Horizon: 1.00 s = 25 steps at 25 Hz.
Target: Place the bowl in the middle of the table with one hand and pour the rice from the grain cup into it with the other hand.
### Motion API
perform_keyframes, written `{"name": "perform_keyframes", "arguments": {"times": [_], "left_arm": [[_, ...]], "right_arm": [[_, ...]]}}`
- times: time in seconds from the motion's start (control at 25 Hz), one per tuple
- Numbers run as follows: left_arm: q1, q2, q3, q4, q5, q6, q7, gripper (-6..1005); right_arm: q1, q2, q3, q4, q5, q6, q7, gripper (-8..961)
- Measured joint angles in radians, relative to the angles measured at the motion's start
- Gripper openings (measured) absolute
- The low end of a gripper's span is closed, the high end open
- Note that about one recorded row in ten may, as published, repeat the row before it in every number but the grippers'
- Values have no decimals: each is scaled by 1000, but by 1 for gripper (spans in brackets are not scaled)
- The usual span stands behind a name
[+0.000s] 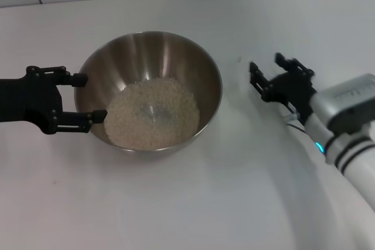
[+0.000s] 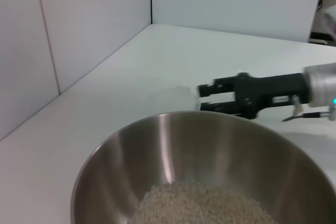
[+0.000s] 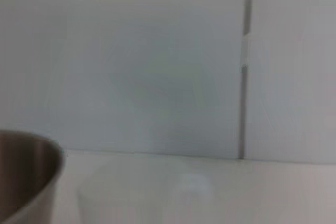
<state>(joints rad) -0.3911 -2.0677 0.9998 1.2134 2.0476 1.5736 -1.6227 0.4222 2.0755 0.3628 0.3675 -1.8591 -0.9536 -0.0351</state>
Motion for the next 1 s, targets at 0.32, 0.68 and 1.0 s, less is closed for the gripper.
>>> {"name": "perform_keyframes", "arguments": {"times": [0.32,0.68,1.0], "left_arm": [[7,0,0,-12,-1,-2,11,827],[-5,2,0,-18,-2,-9,11,827],[-18,4,0,-15,2,-11,4,827]], "right_arm": [[-198,-43,26,1,-49,-622,148,704],[236,-264,18,-372,-688,-744,927,827],[483,-55,-300,-1096,-763,-876,1298,826]]}}
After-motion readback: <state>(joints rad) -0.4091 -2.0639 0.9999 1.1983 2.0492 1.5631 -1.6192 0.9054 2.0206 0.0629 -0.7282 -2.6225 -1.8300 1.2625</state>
